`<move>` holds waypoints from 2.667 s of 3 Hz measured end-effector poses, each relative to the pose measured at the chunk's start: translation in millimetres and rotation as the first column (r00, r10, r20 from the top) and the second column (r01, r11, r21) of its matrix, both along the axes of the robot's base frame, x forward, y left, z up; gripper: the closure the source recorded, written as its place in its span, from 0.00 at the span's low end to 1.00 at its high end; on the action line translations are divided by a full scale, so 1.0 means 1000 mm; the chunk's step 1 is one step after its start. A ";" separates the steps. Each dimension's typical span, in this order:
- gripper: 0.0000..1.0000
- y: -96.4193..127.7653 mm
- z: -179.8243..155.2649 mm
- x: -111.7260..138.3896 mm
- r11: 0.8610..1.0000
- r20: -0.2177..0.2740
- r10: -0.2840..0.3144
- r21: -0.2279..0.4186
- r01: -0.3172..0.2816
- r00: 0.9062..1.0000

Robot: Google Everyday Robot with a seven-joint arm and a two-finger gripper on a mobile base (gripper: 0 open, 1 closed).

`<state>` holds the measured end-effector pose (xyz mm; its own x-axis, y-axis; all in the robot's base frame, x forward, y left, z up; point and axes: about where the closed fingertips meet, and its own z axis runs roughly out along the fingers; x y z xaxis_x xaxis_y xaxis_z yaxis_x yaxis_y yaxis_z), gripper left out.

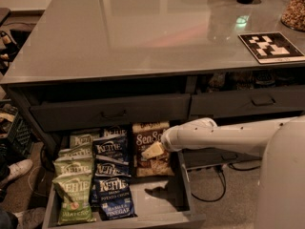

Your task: Pick brown chip bag from middle drawer and place on counter

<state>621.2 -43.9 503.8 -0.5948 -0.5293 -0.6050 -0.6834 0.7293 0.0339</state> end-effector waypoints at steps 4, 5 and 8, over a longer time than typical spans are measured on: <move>0.02 -0.005 -0.036 0.032 1.000 -0.038 -0.017 -0.026 0.016 0.999; 0.01 -0.007 -0.037 0.040 0.999 -0.032 -0.013 -0.040 0.012 0.999; 0.18 -0.004 -0.057 0.049 0.999 -0.079 -0.015 -0.030 0.012 0.997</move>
Offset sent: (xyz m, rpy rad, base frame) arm 0.0357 -0.0170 -0.0305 -0.0175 0.0220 -0.0511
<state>670.1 -48.3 447.1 -0.6477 -0.5379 -0.5396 -0.6695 0.7399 0.0659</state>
